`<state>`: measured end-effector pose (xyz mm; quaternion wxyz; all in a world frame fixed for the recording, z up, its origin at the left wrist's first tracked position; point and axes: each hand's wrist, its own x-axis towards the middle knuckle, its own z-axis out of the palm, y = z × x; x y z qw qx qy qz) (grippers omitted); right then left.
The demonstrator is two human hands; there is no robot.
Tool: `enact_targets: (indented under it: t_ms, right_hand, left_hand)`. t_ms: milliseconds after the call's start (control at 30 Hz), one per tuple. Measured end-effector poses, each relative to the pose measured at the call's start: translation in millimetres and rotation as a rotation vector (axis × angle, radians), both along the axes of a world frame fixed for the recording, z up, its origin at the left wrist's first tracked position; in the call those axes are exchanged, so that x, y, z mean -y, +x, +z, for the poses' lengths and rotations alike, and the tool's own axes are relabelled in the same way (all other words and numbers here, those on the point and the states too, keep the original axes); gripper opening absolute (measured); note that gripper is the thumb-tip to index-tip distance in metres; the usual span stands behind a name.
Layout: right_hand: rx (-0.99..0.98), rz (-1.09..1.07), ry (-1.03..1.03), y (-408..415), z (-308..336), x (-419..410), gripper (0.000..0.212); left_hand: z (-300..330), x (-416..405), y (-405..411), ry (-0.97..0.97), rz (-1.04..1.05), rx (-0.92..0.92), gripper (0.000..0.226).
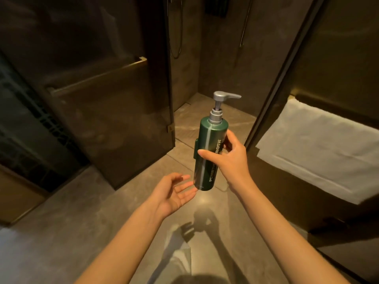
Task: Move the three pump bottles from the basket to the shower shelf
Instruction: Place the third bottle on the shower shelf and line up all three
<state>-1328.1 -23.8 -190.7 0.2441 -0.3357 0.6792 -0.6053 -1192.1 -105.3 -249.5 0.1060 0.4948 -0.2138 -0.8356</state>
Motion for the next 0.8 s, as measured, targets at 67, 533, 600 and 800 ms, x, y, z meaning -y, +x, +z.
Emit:
enact_targets:
  t_ms: [67,533,600,800]
  right_hand:
    - [-0.021,-0.003,-0.002,-27.7,1.7,43.4,0.067]
    - [0.021,-0.090,-0.003,-227.8,7.0,278.8,0.067]
    - [0.050,-0.075,0.001,-259.5,1.3,306.6,0.066]
    - [0.048,-0.057,-0.055,-367.1,20.5,403.7,0.063]
  left_hand:
    - [-2.3,42.4,-25.3,-0.009,-0.009,-0.017,0.031]
    - [1.1,291.1,-228.5,0.033,-0.132,-0.178,0.010]
    - [-4.7,318.9,-258.3,0.032,-0.100,-0.135,0.019]
    - [18.9,411.9,-364.0,0.000,-0.048,-0.134,0.026]
